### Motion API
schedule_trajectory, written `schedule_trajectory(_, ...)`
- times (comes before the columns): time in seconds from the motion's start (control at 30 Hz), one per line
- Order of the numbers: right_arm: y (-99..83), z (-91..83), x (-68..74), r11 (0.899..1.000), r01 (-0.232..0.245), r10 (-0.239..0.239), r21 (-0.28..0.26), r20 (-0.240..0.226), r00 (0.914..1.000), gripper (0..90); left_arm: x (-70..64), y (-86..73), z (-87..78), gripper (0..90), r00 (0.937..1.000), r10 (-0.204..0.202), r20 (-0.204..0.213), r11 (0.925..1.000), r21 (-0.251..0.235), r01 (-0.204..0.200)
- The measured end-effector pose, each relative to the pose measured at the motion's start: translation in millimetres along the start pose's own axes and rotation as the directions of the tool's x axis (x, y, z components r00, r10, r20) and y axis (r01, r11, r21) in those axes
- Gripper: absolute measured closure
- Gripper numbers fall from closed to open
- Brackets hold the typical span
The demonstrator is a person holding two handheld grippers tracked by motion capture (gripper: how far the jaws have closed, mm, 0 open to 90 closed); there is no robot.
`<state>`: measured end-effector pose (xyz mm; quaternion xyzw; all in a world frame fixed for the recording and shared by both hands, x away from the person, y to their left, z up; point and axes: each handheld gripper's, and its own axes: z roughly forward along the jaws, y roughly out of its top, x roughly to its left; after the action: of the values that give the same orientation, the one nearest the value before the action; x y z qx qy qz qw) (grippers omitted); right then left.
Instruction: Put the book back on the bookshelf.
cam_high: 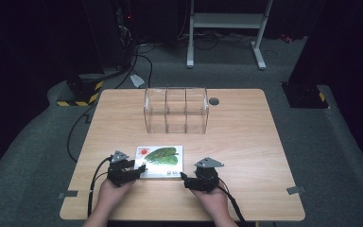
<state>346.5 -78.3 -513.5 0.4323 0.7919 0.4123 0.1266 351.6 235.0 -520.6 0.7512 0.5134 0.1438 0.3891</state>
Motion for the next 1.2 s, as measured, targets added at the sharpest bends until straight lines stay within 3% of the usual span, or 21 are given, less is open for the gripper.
schedule_trajectory(0.03,-0.3,0.5,-0.6,1.0,0.003,-0.003,0.001,0.002,1.0,24.7,-10.5,0.3,2.5,40.9,0.9994,0.026,0.021,0.9996,0.007,-0.026)
schedule_trajectory(0.13,-2.7,-0.2,-5.8,0.999,-0.029,0.029,0.026,0.001,0.9996,24.7,-28.1,-0.8,7.0,41.1,0.9963,0.056,0.065,0.9983,0.011,-0.057)
schedule_trajectory(0.17,-3.7,-1.4,-8.7,0.999,-0.03,0.029,0.029,0.006,0.9995,24.7,-28.1,-0.8,7.0,41.0,0.9963,0.056,0.065,0.9983,0.011,-0.057)
schedule_trajectory(0.2,-5.4,-4.1,-11.9,0.999,-0.032,0.031,0.028,0.017,0.9994,24.7,-42.4,-1.8,10.1,40.9,0.9928,0.088,0.081,0.996,0.007,-0.089)
schedule_trajectory(0.37,-15.3,-19.5,-25.3,0.998,-0.051,0.049,0.035,0.057,0.9972,26.9,-61.3,-2.2,14.3,39.6,0.9898,0.119,0.078,0.9928,0.001,-0.12)
schedule_trajectory(0.5,-23.5,-29.3,-32.8,0.997,-0.072,0.07,0.035,0.057,0.996,29.0,-64.5,-2.7,14.9,39.1,0.9917,0.105,0.074,0.9944,0.0,-0.105)
schedule_trajectory(0.67,-33.3,-38.5,-31.4,0.994,-0.103,0.103,0.027,0.032,0.9942,32.1,-67.3,-10.2,9.5,43.3,0.9975,0.019,0.068,0.9998,0.002,-0.019)
schedule_trajectory(0.83,-32.1,-34.6,-28.4,0.992,-0.114,0.114,0.046,0.005,0.9935,31.2,-67.8,-14.7,8.6,42.4,0.997,0.016,0.075,0.9997,-0.019,-0.014)
schedule_trajectory(0.9,-31.2,-32.3,-25.1,0.993,-0.103,0.104,0.05,-0.011,0.9946,32.9,-66.8,-13.1,9.8,44.8,0.9959,0.026,0.087,0.9996,-0.015,-0.025)
schedule_trajectory(0.93,-30.5,-30.2,-20.2,0.996,-0.07,0.071,0.056,-0.017,0.9974,29.2,-67.1,-12.7,9.7,48.8,0.9929,0.004,0.119,1.0,-0.005,-0.004)
schedule_trajectory(1.0,-30.9,-30.1,-15.9,0.996,-0.068,0.066,0.058,0.028,0.9974,28.3,-70.9,-14.0,9.0,49.7,0.9929,0.007,0.119,1.0,-0.005,-0.006)
schedule_trajectory(1.1,-32.5,-32.4,-16.8,0.996,-0.08,0.079,0.047,0.024,0.9966,29.4,-73.4,-13.8,7.1,49.2,0.9936,0.028,0.11,0.9996,-0.013,-0.027)
schedule_trajectory(1.2,-33.6,-34.4,-14.5,0.996,-0.081,0.08,0.038,0.022,0.9966,28.7,-72.4,-12.8,4.2,50.1,0.9927,0.024,0.118,0.9993,-0.03,-0.02)
